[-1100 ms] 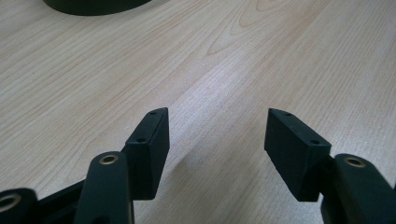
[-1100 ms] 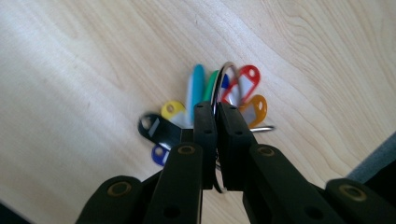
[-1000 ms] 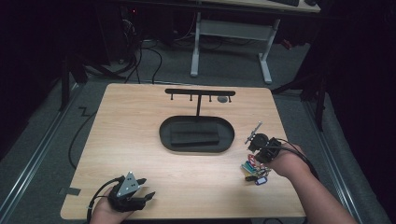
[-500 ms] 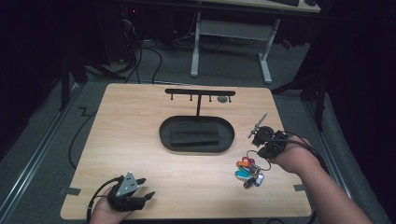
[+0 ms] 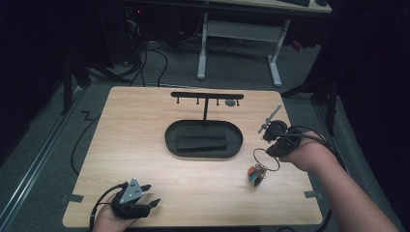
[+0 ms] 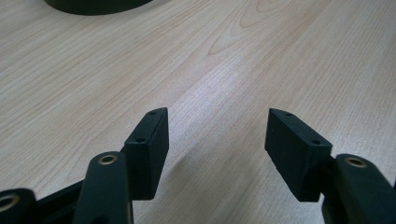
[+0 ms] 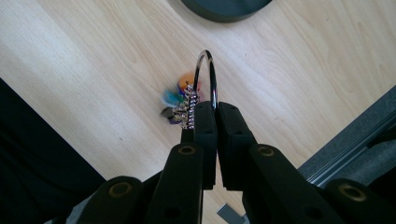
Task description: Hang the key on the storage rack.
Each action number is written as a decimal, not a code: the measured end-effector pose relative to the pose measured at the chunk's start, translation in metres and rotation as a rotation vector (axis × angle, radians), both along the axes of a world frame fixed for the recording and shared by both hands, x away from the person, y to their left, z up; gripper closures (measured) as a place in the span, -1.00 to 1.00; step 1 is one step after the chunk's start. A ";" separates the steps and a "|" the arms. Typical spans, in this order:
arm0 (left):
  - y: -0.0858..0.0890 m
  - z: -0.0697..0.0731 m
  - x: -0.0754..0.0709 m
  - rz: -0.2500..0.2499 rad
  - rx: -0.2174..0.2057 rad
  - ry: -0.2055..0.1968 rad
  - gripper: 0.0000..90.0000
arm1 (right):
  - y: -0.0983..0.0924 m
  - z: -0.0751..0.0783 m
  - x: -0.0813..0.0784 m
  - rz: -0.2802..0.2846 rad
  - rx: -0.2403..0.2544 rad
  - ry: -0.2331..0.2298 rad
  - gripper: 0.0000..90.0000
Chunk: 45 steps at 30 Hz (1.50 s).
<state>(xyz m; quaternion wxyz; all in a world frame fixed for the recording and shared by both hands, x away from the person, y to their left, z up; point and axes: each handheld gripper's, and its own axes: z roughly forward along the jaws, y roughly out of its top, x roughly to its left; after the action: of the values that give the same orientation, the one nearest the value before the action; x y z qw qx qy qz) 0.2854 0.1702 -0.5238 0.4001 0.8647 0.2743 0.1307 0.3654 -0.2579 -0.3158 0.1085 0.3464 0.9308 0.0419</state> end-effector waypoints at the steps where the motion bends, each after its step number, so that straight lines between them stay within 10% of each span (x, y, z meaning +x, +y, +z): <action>1: 0.000 0.000 0.000 0.000 0.000 0.000 -0.10 | 0.000 0.000 0.000 0.000 0.000 0.000 0.95; 12: 0.000 -0.001 0.000 -0.004 0.002 0.004 -0.10 | 0.010 0.040 0.007 0.003 -0.012 -0.052 0.95; 45: 0.010 -0.005 -0.002 0.005 0.014 0.010 -0.10 | 0.047 0.048 0.077 0.018 0.014 -0.075 0.95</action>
<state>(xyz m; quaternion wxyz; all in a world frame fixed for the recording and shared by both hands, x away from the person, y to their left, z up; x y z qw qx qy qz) 0.2835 0.1797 -0.5289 0.3922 0.8674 0.2778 0.1294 0.4424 -0.2107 -0.2678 0.1403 0.3371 0.9289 0.0622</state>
